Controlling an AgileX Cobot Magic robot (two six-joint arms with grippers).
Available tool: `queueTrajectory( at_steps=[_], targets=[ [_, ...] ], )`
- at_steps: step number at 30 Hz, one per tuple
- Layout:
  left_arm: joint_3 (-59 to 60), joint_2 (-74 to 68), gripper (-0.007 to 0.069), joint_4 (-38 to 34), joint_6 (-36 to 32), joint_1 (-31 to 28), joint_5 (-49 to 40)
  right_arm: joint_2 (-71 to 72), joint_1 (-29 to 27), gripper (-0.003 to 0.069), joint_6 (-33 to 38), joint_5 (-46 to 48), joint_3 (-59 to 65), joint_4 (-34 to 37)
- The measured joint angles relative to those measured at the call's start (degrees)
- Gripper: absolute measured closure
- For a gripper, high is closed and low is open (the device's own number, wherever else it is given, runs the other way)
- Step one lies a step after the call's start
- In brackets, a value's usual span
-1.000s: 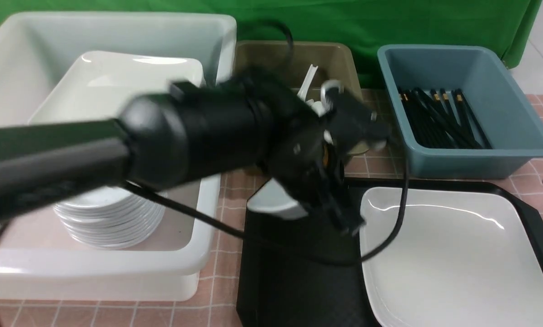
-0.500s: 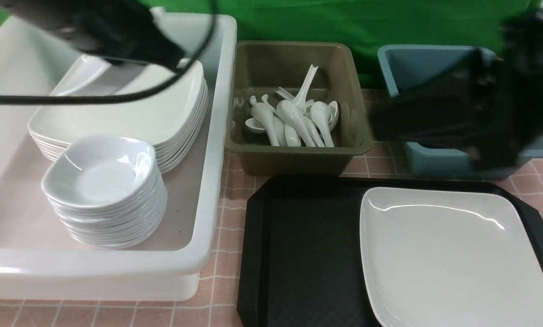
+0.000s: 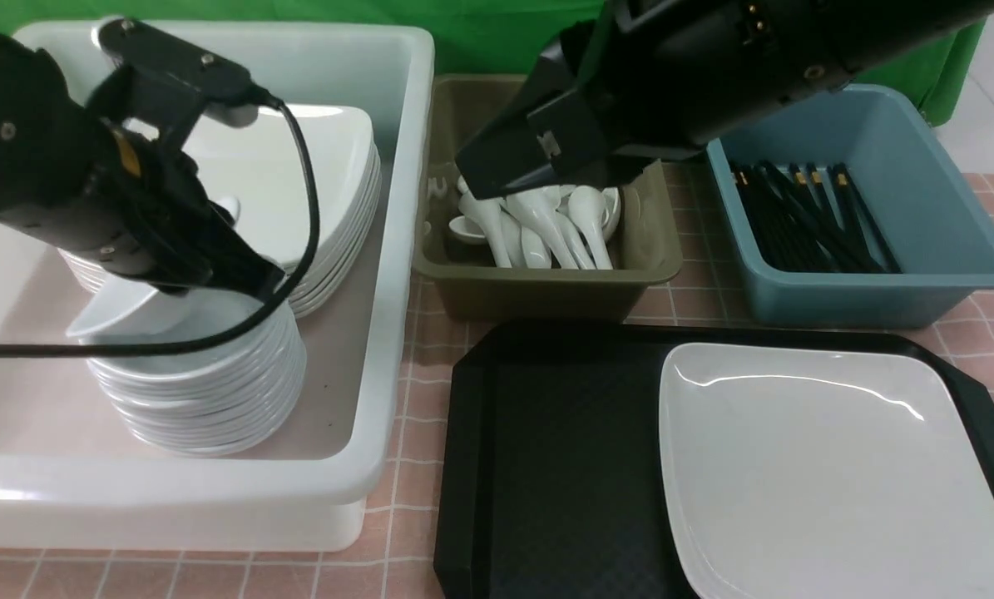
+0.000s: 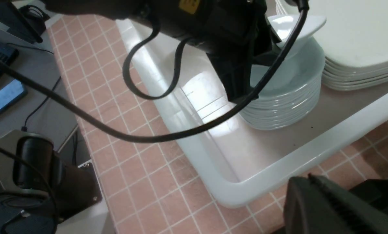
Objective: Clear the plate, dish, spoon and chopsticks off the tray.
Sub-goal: Use the left arm to put the small plate into the large storage box on the left, then use the left arm to grab a plate from the dinner plate
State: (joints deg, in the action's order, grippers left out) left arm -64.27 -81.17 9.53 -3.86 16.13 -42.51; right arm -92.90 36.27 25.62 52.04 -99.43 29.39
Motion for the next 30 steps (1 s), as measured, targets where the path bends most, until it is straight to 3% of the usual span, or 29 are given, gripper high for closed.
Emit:
queueTrajectory(
  at_steps=[2, 7, 8, 10, 13, 16, 18, 19, 21, 24, 30],
  targets=[
    [0.1, -0.1, 0.0583, -1.2, -0.8, 0.0, 0.4, 0.0, 0.0, 0.0629, 0.0, 0.1, -0.1, 0.0],
    [0.2, 0.0, 0.0366, -5.7, -2.6, 0.0, 1.8, 0.1, 0.0, 0.0629, -1.2, 2.4, -0.3, -5.0],
    [0.2, 0.1, 0.0356, -5.8, -2.6, 0.0, 1.7, 0.1, 0.0, 0.0629, -1.3, 2.5, -0.3, -5.4],
    [0.2, 0.8, 0.0239, -6.2, -2.3, 0.0, 0.7, 0.7, 0.0, 0.0629, -3.0, 4.6, -0.3, -9.8],
    [0.0, 2.7, 0.0162, -8.9, -1.5, 0.0, 0.1, 2.8, -0.1, 0.0629, -4.9, 7.5, -0.3, -17.0],
    [-2.4, 4.2, 0.0224, -16.0, -2.5, 2.4, -0.5, 6.3, -1.7, 0.0629, -7.8, 12.5, -0.3, -25.3],
    [-4.2, 3.9, 0.0330, -20.4, -3.9, 4.6, -1.1, 8.2, -3.6, 0.0629, -8.6, 12.9, 0.0, -28.2],
    [-6.9, 2.7, 0.0468, -25.4, -6.3, 8.3, -2.1, 10.8, -6.4, 0.0629, -8.9, 12.9, 1.4, -30.3],
    [-9.9, -0.2, 0.0568, -28.6, -7.6, 12.2, -3.0, 14.6, -10.5, 0.0629, -9.1, 12.9, 4.1, -31.3],
    [-15.2, -6.9, 0.0621, -30.9, -7.5, 17.2, -5.4, 20.4, -16.2, 0.0629, -10.0, 12.9, 10.2, -31.8],
    [-24.8, -22.5, 0.0595, -31.7, -5.7, 21.1, -8.3, 32.5, -24.4, 0.0629, -10.5, 12.7, 24.5, -32.2]
  ],
)
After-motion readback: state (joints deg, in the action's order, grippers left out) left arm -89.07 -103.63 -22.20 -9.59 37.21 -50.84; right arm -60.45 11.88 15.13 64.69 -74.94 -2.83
